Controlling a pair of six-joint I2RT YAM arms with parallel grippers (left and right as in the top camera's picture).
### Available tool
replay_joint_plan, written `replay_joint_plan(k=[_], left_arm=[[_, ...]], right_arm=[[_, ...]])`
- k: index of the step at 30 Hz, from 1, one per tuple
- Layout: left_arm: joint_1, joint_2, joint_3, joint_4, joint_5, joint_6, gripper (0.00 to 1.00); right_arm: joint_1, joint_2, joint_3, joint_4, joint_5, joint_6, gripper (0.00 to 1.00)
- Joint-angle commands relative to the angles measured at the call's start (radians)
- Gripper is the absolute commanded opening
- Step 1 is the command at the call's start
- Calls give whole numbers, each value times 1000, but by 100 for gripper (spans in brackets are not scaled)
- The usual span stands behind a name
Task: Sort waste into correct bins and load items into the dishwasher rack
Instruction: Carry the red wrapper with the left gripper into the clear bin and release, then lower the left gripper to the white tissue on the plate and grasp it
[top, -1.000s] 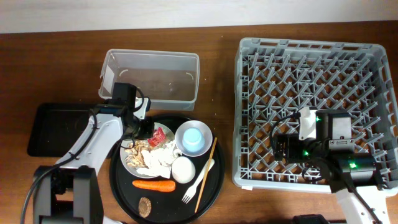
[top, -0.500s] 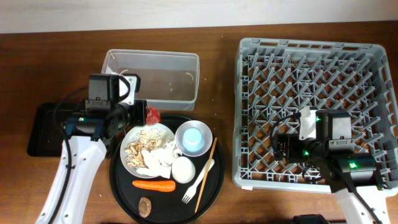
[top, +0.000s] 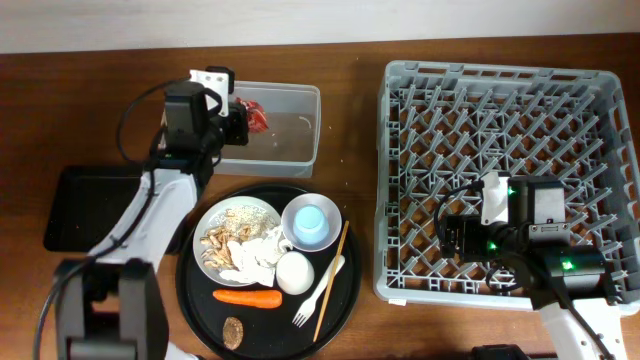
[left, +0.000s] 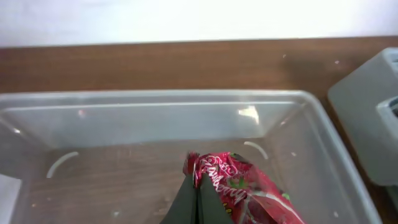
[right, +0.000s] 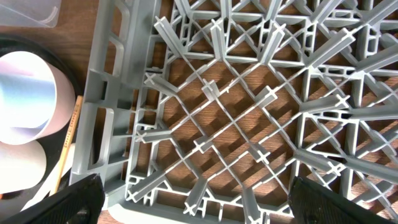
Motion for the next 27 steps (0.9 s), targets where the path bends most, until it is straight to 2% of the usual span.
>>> replay_joint_plan(k=[1,2,3,4,8,9,15,17,20,24,26,27], left_arm=[[1,31,3,25,7,-6,47],[1,30,5,34,8,-6,62],[1,27,9,34,8,-6,70],[1,22,13,30,13,-6,76],[0,-79,21,-116,15,-6,87],[0,-124,21,-204,15,-7,98],[0,-311,21,-872,50,-7,99],[0,-306,16,-1006,60,-10,99],[0,-305,-37,-1070,60,-10,99],[0,-304,-146,-1006,104,-10,97],[0,-304,-202,-947,134,-10,90],[0,-304,-229,-920,134,-10,82]], right_arm=[[9,0,18,0,9,1,98],[9,0,18,0,9,1,98],[9,0,18,0,9,1,98],[9,0,18,-1,9,1,98],[9,0,18,-10,9,0,98],[9,0,18,-10,9,0,98],[9,0,18,-11,9,0,98],[9,0,18,-14,9,0,98],[9,0,18,-18,9,0,98],[9,0,18,-30,9,0,98],[9,0,18,-30,9,1,98],[9,0,18,-30,9,1,98]])
